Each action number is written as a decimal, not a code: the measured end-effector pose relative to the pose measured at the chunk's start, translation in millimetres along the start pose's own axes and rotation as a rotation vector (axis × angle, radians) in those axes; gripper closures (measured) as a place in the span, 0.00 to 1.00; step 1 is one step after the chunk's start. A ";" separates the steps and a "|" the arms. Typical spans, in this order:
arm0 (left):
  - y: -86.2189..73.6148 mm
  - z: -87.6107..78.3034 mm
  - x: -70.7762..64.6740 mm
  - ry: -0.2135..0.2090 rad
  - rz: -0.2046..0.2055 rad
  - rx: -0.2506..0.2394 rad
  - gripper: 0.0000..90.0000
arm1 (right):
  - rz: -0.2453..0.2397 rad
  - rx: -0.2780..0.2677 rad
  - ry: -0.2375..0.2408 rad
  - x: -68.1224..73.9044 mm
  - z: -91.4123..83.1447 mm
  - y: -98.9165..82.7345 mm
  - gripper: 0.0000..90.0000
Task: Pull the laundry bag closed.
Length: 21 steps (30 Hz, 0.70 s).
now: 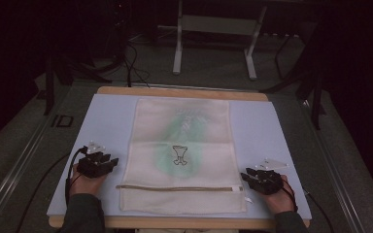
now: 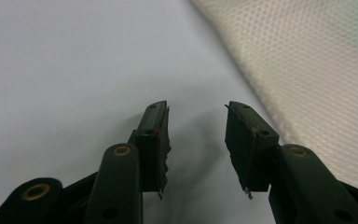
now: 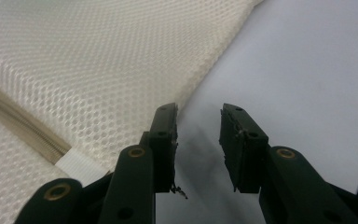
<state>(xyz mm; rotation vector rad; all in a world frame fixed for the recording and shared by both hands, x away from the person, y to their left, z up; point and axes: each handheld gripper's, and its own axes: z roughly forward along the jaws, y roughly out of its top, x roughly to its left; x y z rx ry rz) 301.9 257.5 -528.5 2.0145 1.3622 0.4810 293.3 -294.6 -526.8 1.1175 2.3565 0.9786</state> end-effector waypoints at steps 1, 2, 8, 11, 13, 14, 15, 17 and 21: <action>0.2 -0.4 0.0 -0.006 0.006 -0.002 0.66 | -0.008 0.001 -0.003 0.6 0.1 0.4 0.74; 0.2 -0.4 0.0 -0.006 0.006 -0.002 0.67 | -0.008 0.001 -0.003 0.6 0.1 0.4 0.74; 0.1 -2.2 -0.6 -0.023 0.019 -0.014 0.69 | -0.026 0.000 0.021 5.8 -0.7 2.5 0.74; 0.3 -2.5 -1.5 -0.029 0.029 -0.019 0.70 | -0.033 -0.002 0.033 7.6 -1.8 3.3 0.73; 0.2 -2.5 -2.4 -0.036 0.032 -0.028 0.71 | -0.028 -0.011 0.038 7.6 -2.8 3.5 0.72; 0.3 -2.6 -2.4 -0.043 0.034 -0.030 0.72 | -0.025 -0.012 0.044 7.5 -3.3 3.7 0.71; 0.3 -2.6 -2.4 -0.043 0.034 -0.030 0.73 | -0.025 -0.012 0.044 7.5 -3.3 3.7 0.71; 0.6 -2.2 -3.0 -0.058 0.040 -0.035 0.73 | -0.027 -0.014 0.058 9.1 -4.0 4.6 0.70; 1.8 -1.8 -7.5 -0.069 0.055 -0.030 0.73 | -0.050 -0.027 0.086 14.4 -7.7 11.5 0.69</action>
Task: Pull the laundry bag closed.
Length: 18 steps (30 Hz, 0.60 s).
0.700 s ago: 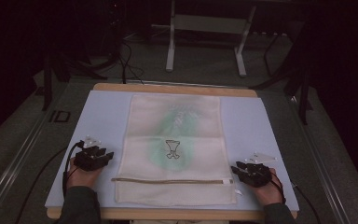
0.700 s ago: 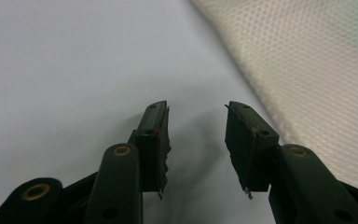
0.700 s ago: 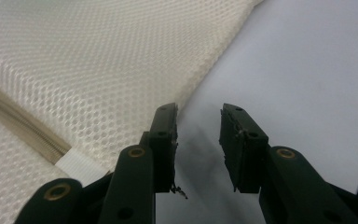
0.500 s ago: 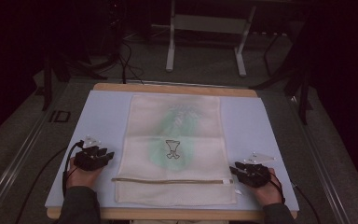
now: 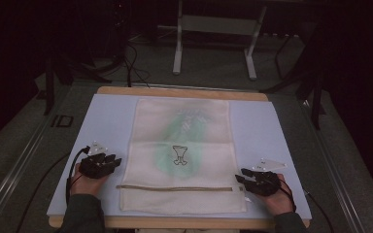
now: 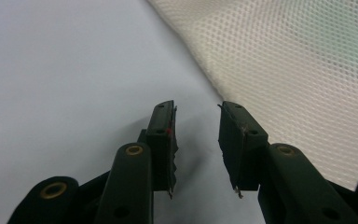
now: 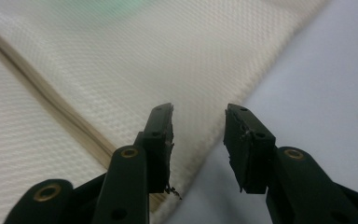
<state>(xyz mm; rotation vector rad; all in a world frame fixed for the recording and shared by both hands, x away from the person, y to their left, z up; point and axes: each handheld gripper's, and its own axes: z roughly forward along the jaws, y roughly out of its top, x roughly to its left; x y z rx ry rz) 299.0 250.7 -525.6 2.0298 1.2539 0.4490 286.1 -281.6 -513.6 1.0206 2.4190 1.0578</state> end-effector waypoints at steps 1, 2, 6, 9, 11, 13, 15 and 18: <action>0.5 0.2 -0.9 -0.005 0.004 0.000 0.73 | -0.006 -0.005 0.003 1.6 -0.6 1.9 0.69; 0.8 0.4 -1.5 -0.010 0.011 0.000 0.73 | -0.013 -0.009 0.009 2.4 -0.9 3.6 0.69; 1.4 1.1 -3.9 -0.024 0.025 0.004 0.74 | -0.014 0.023 0.013 7.4 1.8 9.3 0.73; 2.3 0.2 -5.6 -0.029 0.039 0.005 0.74 | -0.037 0.031 0.032 11.6 4.9 12.2 0.74; 2.9 -0.2 -6.6 -0.033 0.047 0.004 0.74 | -0.062 0.046 0.039 15.0 7.7 14.2 0.74; 3.1 0.0 -7.0 -0.033 0.048 0.005 0.73 | -0.075 0.052 0.040 16.6 9.2 15.3 0.74; 3.3 0.0 -7.6 -0.039 0.053 0.008 0.73 | -0.097 0.058 0.053 20.8 13.3 19.0 0.73; 3.2 -0.2 -8.0 -0.043 0.056 0.008 0.73 | -0.095 0.053 0.058 23.9 14.8 21.2 0.74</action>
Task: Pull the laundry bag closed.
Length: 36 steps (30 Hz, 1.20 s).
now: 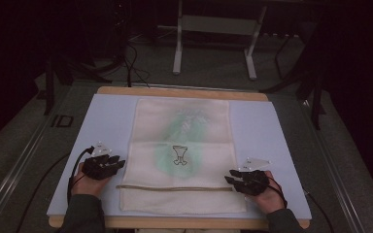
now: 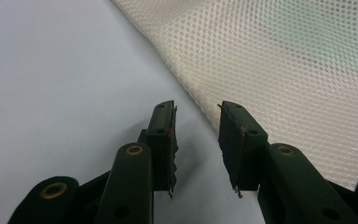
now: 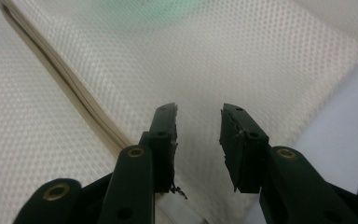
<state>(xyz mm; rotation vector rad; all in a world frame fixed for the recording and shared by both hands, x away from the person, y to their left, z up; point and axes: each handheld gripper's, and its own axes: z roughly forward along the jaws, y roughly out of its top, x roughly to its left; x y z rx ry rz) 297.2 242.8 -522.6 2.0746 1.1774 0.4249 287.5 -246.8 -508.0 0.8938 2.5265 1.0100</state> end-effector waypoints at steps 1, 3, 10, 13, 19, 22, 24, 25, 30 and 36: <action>-0.2 0.2 -0.3 0.002 0.001 0.005 0.73 | 0.001 -0.008 0.000 1.7 0.7 1.2 0.74; -0.4 0.5 -0.4 0.004 0.006 0.011 0.73 | -0.012 -0.009 0.018 7.4 2.6 5.5 0.77; -0.2 1.0 -1.3 -0.010 0.012 0.011 0.73 | -0.050 -0.010 0.047 17.4 9.3 18.8 0.77; -0.4 -0.1 -1.3 -0.012 0.016 0.005 0.75 | -0.072 0.001 0.053 21.4 12.2 23.4 0.77; -0.5 -0.4 -1.1 -0.017 0.016 -0.001 0.75 | -0.097 0.011 0.071 27.5 15.5 31.0 0.77; -0.3 -0.6 -1.4 -0.019 0.019 -0.001 0.75 | -0.123 0.015 0.093 33.6 21.1 39.2 0.77; -0.2 -0.7 -1.5 -0.024 0.022 -0.002 0.75 | -0.134 0.011 0.102 37.5 24.0 44.0 0.76; -0.2 -0.5 -1.9 -0.025 0.021 -0.004 0.75 | -0.139 0.012 0.109 39.3 25.0 46.6 0.76; 0.6 -0.6 -2.4 -0.037 0.027 -0.004 0.75 | -0.146 -0.011 0.133 46.5 30.5 56.0 0.76; 1.3 -0.1 -3.2 -0.050 0.036 -0.003 0.75 | -0.174 -0.011 0.162 57.9 39.3 67.0 0.76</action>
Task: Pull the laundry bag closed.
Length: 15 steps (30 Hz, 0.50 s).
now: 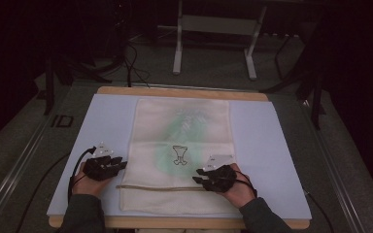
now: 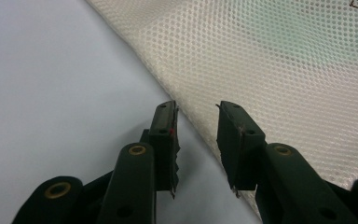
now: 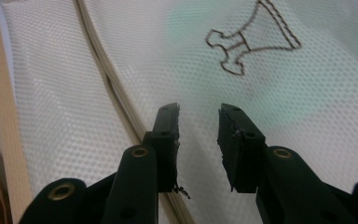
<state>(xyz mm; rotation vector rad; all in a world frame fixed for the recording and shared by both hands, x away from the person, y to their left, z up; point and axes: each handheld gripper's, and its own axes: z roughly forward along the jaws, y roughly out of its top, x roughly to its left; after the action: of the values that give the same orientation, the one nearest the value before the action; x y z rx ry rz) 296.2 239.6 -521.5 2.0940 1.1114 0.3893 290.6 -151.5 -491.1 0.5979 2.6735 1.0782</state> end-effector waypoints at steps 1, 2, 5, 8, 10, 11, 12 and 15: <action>0.2 0.2 -0.1 -0.003 0.002 0.000 0.75 | -0.007 -0.001 0.009 2.5 2.7 3.8 0.75; 0.2 0.2 -0.1 -0.003 0.002 0.000 0.75 | -0.011 -0.003 0.011 3.6 4.1 5.5 0.75; 0.8 0.6 -0.6 -0.009 0.007 -0.001 0.75 | -0.020 -0.006 0.024 7.2 8.9 10.3 0.75; 1.2 0.7 -1.0 -0.011 0.011 0.000 0.75 | -0.026 -0.004 0.035 11.0 14.0 14.0 0.75; 1.2 0.8 -0.9 -0.013 0.011 0.001 0.75 | -0.032 -0.005 0.044 13.7 17.6 16.1 0.74; 1.2 0.8 -0.9 -0.013 0.011 0.001 0.75 | -0.032 -0.005 0.044 13.7 17.6 16.1 0.74; 1.2 0.9 -0.8 -0.014 0.010 0.001 0.75 | -0.038 -0.003 0.048 14.9 19.0 17.3 0.74; 1.4 1.2 -0.6 -0.040 0.008 -0.006 0.75 | -0.053 0.001 0.061 20.9 25.1 21.9 0.74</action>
<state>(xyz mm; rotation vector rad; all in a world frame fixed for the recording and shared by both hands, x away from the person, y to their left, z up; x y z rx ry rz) 297.4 238.2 -521.2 2.0922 1.0778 0.3529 286.4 -112.5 -494.4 0.4988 2.7257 1.0974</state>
